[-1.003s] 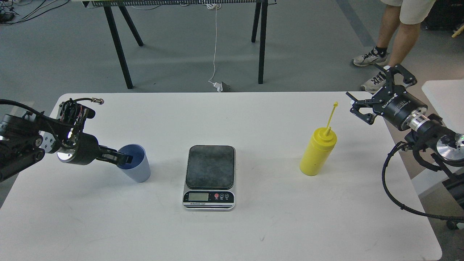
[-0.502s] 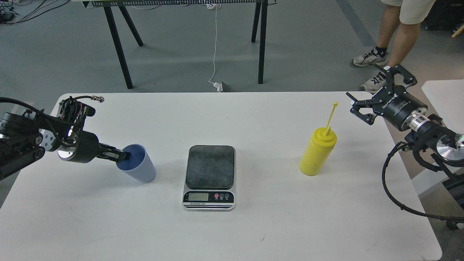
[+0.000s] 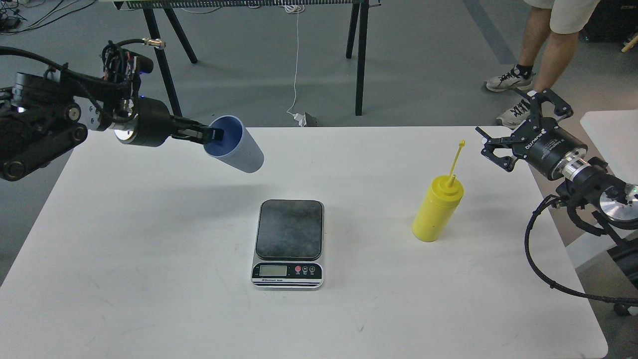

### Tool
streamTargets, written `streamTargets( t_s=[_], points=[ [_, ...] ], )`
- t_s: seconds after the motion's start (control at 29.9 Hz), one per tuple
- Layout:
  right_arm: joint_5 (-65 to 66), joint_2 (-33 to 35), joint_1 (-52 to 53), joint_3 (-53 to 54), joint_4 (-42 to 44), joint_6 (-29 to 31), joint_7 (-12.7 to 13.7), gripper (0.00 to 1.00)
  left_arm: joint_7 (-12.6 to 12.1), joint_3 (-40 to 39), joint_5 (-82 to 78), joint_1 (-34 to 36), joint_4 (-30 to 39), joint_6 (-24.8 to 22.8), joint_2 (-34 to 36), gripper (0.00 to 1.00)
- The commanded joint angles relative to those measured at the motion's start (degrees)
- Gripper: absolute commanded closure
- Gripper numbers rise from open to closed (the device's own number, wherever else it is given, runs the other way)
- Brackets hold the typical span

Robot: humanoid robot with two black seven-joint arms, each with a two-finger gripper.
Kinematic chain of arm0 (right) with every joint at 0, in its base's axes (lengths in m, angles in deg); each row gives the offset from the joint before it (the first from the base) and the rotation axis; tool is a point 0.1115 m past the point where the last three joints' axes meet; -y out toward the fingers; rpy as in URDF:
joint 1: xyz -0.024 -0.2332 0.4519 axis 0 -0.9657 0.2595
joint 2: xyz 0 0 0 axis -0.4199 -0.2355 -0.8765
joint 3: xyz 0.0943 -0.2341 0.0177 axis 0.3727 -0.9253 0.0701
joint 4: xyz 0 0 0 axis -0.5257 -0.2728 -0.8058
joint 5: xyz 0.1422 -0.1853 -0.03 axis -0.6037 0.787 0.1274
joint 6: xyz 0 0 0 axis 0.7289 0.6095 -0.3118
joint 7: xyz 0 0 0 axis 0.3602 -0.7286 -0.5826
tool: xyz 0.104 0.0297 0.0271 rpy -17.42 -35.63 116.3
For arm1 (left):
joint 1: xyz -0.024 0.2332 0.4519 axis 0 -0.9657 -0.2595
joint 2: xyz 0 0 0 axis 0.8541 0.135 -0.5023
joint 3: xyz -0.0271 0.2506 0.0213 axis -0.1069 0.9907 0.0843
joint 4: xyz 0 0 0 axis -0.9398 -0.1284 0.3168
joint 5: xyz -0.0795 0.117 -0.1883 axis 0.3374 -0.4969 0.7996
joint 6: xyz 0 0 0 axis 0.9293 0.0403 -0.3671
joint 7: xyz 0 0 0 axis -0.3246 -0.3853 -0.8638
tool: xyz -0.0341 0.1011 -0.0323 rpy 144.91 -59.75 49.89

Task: Pour seasoning into cup on scale with both arms
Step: 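Lift the blue cup and carry it over the scale, then lower the blue cup onto the scale platform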

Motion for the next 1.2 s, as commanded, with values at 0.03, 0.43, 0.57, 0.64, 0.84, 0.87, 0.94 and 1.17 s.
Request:
streamTargets(
  t_s=[0.03,0.43,0.57,0.64,0.84,0.87,0.94,1.17],
  points=[
    [0.00,-0.15,0.05,0.18,0.17,-0.01,-0.09,0.01,0.00,0.96,-0.70,-0.92,1.27,0.00,-4.59,1.00],
    [0.00,-0.41,0.23,0.70,0.79,-0.01,-0.09,0.01,0.00,3.42,-4.39,-4.44,1.89,0.00,-6.18,1.00],
    [0.00,-0.32,0.32,0.62,0.79,-0.01,0.00,0.01,0.00,3.42,-4.48,-5.94,1.89,0.00,-6.18,1.00],
    [0.00,-0.32,0.32,0.62,0.79,-0.01,0.00,0.01,0.00,3.42,-4.48,-5.94,1.80,0.00,-6.18,1.00],
    [0.00,-0.32,0.32,0.70,0.79,-0.01,0.00,0.01,0.00,3.33,-4.48,-5.94,1.63,0.00,-6.26,1.00],
    [0.00,-0.32,0.32,0.70,0.79,-0.01,-0.09,0.01,0.00,3.33,-4.39,-5.94,1.71,0.00,-6.26,1.00],
    [0.00,-0.32,0.32,0.70,0.79,-0.01,0.00,0.01,0.00,3.33,-4.39,-6.02,1.54,0.00,-6.26,1.00],
    [0.00,-0.06,0.32,0.70,0.79,-0.01,0.00,0.01,0.00,3.42,-4.39,-7.34,1.01,0.00,-6.00,0.99]
  ],
)
